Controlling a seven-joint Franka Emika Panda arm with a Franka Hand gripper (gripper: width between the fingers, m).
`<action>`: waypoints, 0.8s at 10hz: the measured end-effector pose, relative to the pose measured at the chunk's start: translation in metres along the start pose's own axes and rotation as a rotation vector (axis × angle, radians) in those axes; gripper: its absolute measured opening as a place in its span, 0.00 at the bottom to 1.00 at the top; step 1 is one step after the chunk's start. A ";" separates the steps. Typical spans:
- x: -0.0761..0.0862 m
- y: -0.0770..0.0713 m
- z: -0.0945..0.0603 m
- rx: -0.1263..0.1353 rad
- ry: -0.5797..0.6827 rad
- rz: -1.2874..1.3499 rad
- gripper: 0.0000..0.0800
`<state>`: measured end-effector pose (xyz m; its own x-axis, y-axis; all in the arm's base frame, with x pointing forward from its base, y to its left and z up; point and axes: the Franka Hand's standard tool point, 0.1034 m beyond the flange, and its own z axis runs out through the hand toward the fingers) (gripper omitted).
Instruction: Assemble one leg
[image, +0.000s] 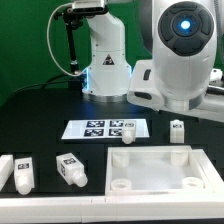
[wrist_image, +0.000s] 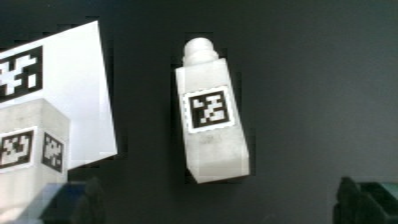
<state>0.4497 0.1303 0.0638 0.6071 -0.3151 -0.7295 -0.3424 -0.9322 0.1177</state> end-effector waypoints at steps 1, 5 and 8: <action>0.006 0.000 0.018 0.026 -0.030 0.024 0.81; 0.016 -0.005 0.060 0.021 -0.052 0.035 0.81; 0.017 0.000 0.063 0.016 -0.061 0.034 0.81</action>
Offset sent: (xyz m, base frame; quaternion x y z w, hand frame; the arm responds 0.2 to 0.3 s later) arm -0.0249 0.0294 -0.0464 0.0533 -0.0048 -0.0131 0.9985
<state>0.4148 0.1357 0.0086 0.5505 -0.3349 -0.7647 -0.3739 -0.9179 0.1329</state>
